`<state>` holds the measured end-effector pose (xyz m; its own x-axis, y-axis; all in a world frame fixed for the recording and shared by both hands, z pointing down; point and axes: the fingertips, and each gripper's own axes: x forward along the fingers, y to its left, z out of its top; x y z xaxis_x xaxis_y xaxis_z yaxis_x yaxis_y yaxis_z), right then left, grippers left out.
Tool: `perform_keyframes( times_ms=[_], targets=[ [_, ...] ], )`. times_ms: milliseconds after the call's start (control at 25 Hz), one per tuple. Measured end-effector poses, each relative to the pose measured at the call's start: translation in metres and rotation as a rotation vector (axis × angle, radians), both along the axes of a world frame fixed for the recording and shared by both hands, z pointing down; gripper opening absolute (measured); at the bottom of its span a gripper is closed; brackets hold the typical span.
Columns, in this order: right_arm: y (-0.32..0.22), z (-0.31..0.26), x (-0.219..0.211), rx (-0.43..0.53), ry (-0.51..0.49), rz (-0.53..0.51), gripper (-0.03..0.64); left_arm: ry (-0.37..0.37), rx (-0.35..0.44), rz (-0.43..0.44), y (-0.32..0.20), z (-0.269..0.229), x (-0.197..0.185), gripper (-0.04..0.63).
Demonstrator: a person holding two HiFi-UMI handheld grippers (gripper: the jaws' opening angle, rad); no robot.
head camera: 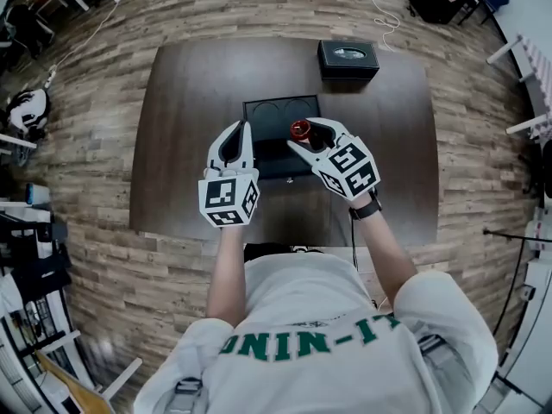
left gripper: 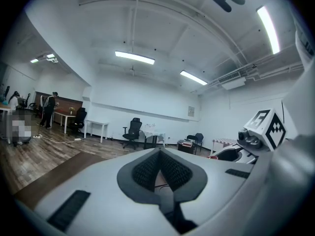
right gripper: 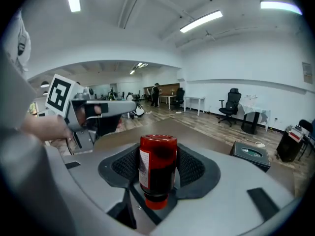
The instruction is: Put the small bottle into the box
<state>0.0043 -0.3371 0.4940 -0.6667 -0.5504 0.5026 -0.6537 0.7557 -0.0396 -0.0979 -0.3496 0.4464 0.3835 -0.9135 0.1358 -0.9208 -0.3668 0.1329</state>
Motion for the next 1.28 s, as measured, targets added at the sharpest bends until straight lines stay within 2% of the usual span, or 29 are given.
perform_keyframes(
  times_ms=[240, 840, 1280],
  targets=[
    [-0.007, 0.046, -0.006, -0.040, 0.154, -0.128, 0.230, 0.004, -0.031, -0.002, -0.012, 0.021, -0.008, 0.011],
    [0.000, 0.177, -0.032, -0.178, 0.404, -0.404, 0.230, 0.008, -0.091, -0.002, -0.022, 0.062, -0.012, 0.011],
    [0.002, 0.246, -0.032, -0.242, 0.543, -0.489, 0.230, -0.001, -0.126, -0.044, -0.022, 0.079, -0.028, 0.012]
  ],
)
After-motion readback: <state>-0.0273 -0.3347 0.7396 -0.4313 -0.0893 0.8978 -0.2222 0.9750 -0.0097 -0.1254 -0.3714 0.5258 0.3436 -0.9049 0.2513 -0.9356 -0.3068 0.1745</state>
